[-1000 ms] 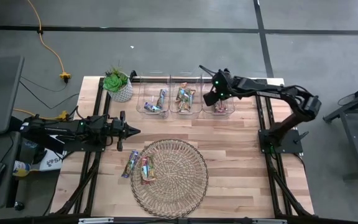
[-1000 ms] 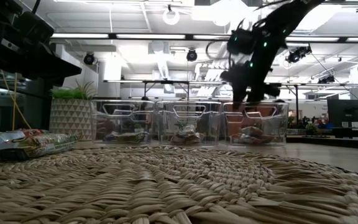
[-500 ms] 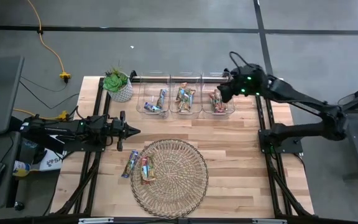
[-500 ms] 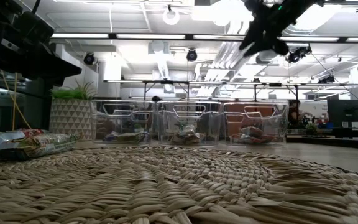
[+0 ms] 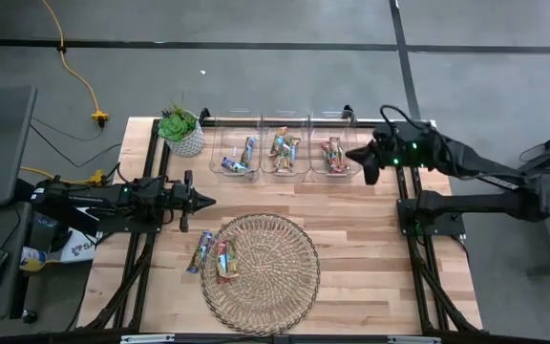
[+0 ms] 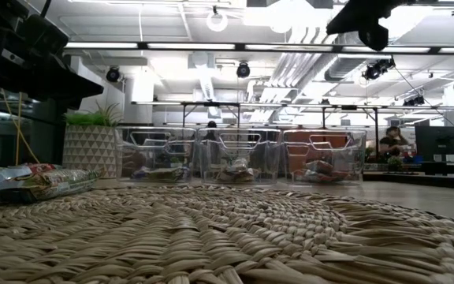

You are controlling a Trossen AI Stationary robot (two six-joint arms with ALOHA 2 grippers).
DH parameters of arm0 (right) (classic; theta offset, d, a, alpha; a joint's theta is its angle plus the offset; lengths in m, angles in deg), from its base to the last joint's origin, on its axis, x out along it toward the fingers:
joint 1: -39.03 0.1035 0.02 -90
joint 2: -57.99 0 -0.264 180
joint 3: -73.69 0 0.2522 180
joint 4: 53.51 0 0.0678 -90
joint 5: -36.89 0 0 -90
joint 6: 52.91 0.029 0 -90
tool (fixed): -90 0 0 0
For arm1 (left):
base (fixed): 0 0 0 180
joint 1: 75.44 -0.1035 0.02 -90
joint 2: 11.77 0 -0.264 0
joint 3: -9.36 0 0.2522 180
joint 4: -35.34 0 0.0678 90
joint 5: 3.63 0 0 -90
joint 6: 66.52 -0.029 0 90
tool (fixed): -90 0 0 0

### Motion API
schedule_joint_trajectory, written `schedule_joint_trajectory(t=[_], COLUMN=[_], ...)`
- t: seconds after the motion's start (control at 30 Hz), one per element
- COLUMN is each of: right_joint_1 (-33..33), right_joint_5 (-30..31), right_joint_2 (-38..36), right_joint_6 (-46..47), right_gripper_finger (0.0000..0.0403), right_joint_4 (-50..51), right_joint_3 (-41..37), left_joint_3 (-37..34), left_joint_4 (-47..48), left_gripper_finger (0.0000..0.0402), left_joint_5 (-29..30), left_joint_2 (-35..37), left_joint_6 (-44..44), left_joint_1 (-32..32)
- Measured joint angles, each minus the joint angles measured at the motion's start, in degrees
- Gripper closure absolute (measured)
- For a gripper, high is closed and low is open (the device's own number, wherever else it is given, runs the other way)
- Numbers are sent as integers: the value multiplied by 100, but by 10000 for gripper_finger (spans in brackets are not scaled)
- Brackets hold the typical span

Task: Pick and place Granola Bars by type
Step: Put the blue granola bar into the left transparent bin

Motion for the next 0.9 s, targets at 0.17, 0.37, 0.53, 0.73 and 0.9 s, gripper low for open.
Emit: schedule_joint_trajectory(t=[0.17,0.37,0.53,0.73,0.9], right_joint_1=[361,619,714,874,1135], right_joint_5=[-7,-16,-83,-530,-760], right_joint_2=[-824,-1942,-2797,-3336,-3499], right_joint_6=[469,728,899,788,618], right_gripper_finger=[400,402,403,403,403], right_joint_4=[-1029,-2245,-3068,-3916,-5373], right_joint_3=[-1125,-2443,-3278,-3739,-4295], left_joint_3=[-1,1,1,0,0], left_joint_4=[0,-2,0,0,0], left_gripper_finger=[400,400,400,400,400], left_joint_5=[2,1,-1,1,-1], left_joint_2=[-1,-2,1,1,-2], left_joint_6=[2,2,1,0,2], left_joint_1=[0,1,1,-1,1])
